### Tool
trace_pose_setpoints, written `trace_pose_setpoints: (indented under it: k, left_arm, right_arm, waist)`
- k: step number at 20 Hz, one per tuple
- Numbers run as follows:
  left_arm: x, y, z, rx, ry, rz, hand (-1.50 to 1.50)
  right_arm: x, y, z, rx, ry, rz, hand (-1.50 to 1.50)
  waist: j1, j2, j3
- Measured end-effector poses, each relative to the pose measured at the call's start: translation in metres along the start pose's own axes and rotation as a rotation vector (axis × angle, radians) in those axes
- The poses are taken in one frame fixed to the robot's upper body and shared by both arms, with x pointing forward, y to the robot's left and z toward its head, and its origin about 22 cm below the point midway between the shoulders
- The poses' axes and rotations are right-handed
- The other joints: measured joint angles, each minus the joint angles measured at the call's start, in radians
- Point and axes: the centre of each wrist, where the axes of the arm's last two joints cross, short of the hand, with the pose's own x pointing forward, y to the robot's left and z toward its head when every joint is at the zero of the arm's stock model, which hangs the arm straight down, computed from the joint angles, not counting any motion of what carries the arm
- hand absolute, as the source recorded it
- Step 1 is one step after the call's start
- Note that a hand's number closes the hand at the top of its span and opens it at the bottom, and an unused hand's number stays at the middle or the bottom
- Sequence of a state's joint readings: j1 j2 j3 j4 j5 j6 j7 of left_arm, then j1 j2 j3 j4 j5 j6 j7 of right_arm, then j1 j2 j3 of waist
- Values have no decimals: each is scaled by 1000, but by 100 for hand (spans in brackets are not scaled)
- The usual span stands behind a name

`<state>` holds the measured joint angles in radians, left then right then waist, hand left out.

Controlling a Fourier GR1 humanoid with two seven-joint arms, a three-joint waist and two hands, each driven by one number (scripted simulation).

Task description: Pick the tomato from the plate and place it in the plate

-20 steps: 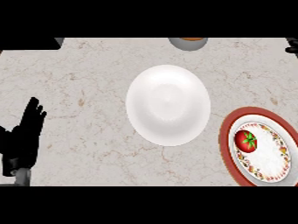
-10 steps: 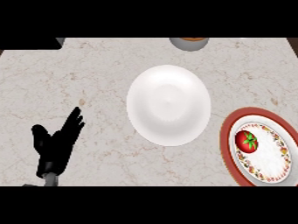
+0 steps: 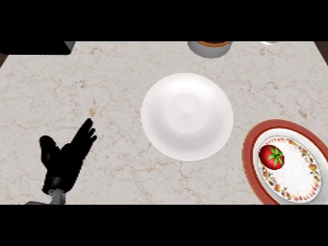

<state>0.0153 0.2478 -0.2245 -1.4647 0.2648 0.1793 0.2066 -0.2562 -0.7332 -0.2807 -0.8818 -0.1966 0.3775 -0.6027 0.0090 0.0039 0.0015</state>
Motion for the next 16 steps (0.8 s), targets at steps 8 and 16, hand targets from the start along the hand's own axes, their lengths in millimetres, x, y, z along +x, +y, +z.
trace_pose_setpoints:
  k: [8,16]
  left_arm:
    - [-2,2,-3,6,5,3,0]
    - [-7,1,-2,14,-8,2,0]
  right_arm:
    - [39,-6,-17,338,116,248,-150]
    - [53,51,-17,446,193,378,-150]
  waist:
    - [-9,-6,-1]
    - [-14,-8,-1]
